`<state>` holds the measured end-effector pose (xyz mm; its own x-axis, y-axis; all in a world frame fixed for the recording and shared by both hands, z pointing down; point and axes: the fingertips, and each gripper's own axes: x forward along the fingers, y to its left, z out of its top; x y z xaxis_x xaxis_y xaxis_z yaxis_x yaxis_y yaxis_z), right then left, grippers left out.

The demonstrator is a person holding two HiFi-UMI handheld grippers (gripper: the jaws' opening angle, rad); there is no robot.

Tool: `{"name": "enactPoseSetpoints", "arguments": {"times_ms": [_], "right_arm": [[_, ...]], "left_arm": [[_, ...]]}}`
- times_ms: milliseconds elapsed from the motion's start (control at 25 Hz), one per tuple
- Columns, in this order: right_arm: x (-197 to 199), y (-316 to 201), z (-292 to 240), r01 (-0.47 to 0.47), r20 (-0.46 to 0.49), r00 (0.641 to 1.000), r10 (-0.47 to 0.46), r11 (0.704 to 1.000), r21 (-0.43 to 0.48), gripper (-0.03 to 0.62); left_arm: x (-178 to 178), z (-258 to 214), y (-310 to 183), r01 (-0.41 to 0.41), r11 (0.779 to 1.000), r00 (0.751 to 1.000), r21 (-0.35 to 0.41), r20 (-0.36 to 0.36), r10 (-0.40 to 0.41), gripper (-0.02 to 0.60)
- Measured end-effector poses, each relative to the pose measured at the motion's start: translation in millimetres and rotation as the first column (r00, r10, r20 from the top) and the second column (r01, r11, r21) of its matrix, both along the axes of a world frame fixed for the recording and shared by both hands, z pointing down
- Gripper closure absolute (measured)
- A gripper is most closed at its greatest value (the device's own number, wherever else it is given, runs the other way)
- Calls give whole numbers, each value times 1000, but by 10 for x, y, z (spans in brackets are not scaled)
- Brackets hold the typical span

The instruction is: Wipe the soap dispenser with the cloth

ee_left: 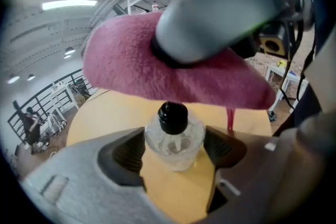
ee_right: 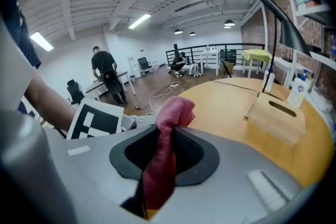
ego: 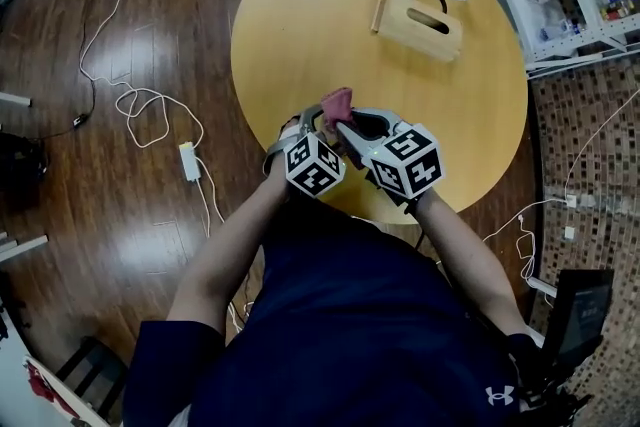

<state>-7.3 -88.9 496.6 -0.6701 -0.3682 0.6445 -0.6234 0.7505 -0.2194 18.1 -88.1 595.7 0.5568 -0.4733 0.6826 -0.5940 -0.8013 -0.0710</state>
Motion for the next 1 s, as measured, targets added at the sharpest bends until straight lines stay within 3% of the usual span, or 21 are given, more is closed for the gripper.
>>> {"name": "enactPoseSetpoints", "arguments": {"times_ms": [200, 280, 400, 480, 600, 760, 1000], "right_arm": [[414, -311, -13, -161, -31, 987, 159, 986, -53, 505], [351, -278, -103, -126, -36, 991, 125, 992, -24, 504], [31, -67, -148, 16, -64, 998, -15, 1000, 18, 503], [-60, 4, -60, 64, -101, 993, -62, 998, 18, 505], [87, -115, -12, -23, -67, 998, 22, 999, -26, 505], [407, -302, -26, -106, -118, 987, 106, 994, 8, 504], [-65, 17, -121, 97, -126, 988, -91, 994, 43, 503]], "left_arm": [[28, -7, -8, -3, 1000, 1000, -2, -1, 3, 233], [19, -5, -7, -2, 1000, 1000, -3, -1, 2, 233], [-3, -2, -8, -4, 1000, 1000, -3, -3, 4, 233], [-10, -11, -1, -4, 1000, 1000, -2, -7, 4, 233], [-18, -23, 16, -3, 1000, 1000, -2, -10, 3, 233], [-18, -12, 20, -2, 1000, 1000, 1, -11, 2, 233], [-21, -22, 16, -2, 1000, 1000, -2, -13, 2, 233]]}}
